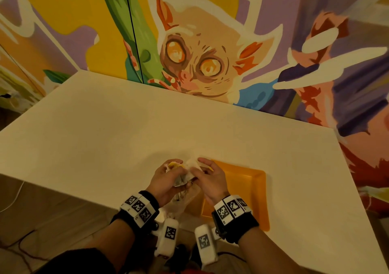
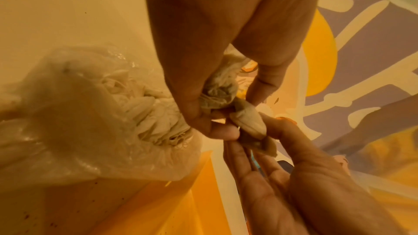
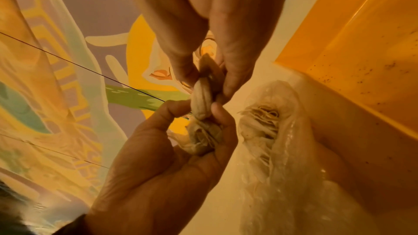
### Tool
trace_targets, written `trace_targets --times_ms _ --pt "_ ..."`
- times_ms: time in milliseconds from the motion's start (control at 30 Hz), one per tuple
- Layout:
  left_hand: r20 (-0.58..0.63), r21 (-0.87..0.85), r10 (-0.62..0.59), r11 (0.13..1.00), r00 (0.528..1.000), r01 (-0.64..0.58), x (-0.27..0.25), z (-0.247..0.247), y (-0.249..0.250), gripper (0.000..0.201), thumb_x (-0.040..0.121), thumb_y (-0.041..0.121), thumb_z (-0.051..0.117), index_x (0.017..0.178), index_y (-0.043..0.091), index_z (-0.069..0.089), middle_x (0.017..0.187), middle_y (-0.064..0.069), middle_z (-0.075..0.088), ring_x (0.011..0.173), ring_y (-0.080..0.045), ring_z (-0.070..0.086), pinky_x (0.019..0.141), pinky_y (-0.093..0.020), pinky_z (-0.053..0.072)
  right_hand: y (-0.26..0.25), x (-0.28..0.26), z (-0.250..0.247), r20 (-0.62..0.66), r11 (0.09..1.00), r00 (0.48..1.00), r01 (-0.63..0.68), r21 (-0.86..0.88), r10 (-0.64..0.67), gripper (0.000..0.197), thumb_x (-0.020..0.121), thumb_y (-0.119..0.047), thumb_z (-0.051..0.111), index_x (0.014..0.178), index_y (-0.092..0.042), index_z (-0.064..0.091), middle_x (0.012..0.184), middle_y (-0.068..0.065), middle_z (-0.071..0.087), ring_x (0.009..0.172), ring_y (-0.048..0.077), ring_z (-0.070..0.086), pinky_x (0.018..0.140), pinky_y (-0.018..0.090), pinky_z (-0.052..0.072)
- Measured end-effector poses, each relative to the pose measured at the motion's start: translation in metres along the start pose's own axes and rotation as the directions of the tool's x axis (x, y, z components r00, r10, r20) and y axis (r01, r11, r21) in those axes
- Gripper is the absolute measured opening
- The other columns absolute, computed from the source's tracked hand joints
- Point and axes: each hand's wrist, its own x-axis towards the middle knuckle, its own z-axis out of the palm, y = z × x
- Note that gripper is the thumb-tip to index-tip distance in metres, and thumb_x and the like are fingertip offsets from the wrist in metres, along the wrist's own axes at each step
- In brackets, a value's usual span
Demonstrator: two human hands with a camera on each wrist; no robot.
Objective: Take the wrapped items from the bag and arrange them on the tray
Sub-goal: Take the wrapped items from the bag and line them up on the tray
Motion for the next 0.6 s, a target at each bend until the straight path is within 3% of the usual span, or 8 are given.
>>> trace_targets --times_ms 133,267,333,433,500,600 --pt "0.046 -0.036 -0.024 0.999 0.999 0.026 -0.001 0.002 0.001 0.014 0.086 -0.006 0.059 0.089 0.008 0.062 0.099 -0.019 0.062 0.093 -0.036 0.062 0.075 -0.043 0.058 -0.005 -0.004 0.003 0.021 0.999 0.999 0.044 0.024 -0.045 0.011 0.085 -0.004 0.07 0.089 -0.014 0.074 0.089 0.012 0.074 0.088 0.032 0.07 0.082 0.045 0.058" --pt "0.007 -0.099 -0.019 0.995 1.0 0.02 0.002 0.0 0.002 0.013 0.087 -0.005 0.06 0.079 0.004 0.06 0.09 -0.016 0.062 0.09 -0.031 0.062 0.073 -0.04 0.06 -0.006 -0.002 -0.004 -0.05 0.987 0.986 0.16 -0.011 -0.16 0.007 0.083 -0.014 0.075 0.086 -0.02 0.075 0.092 0.005 0.074 0.089 0.025 0.071 0.075 0.041 0.06" --pt "-0.009 -0.095 -0.011 0.995 1.0 0.01 0.004 -0.001 0.002 0.012 0.088 -0.005 0.059 0.079 0.003 0.059 0.086 -0.015 0.062 0.087 -0.028 0.063 0.076 -0.039 0.06 -0.006 -0.002 -0.007 -0.038 0.911 0.933 0.341 -0.232 -0.359 0.01 0.082 -0.022 0.077 0.088 -0.03 0.077 0.097 -0.003 0.07 0.091 0.013 0.069 0.078 0.034 0.059" --pt "-0.018 -0.037 -0.016 0.999 1.0 0.015 0.004 0.001 0.002 0.004 0.09 -0.001 0.061 0.094 -0.002 0.061 0.095 -0.02 0.065 0.088 -0.028 0.066 0.075 -0.038 0.06 -0.005 -0.006 -0.008 0.093 0.752 0.833 0.535 -0.385 -0.545 0.024 0.082 -0.005 0.074 0.092 -0.026 0.077 0.096 -0.005 0.056 0.088 0.002 0.059 0.076 0.017 0.051" --pt "0.012 -0.035 -0.043 0.998 0.999 0.044 0.005 0.002 0.002 0.016 0.092 0.008 0.062 0.103 -0.004 0.062 0.1 -0.021 0.064 0.091 -0.029 0.066 0.076 -0.038 0.06 -0.002 -0.008 -0.009 0.191 0.643 0.786 0.597 -0.48 -0.587 0.026 0.082 -0.001 0.072 0.097 -0.022 0.077 0.099 -0.004 0.052 0.092 0.002 0.053 0.079 0.01 0.045" --pt "0.059 -0.037 -0.065 0.997 0.996 0.067 0.005 0.002 0.004 0.024 0.089 0.017 0.069 0.102 -0.002 0.064 0.094 -0.019 0.059 0.091 -0.031 0.059 0.081 -0.04 0.058 0.001 -0.008 -0.013 0.259 0.56 0.788 0.588 -0.583 -0.559 0.024 0.086 -0.004 0.069 0.105 -0.017 0.076 0.106 -0.003 0.05 0.097 0.007 0.049 0.084 0.003 0.038"
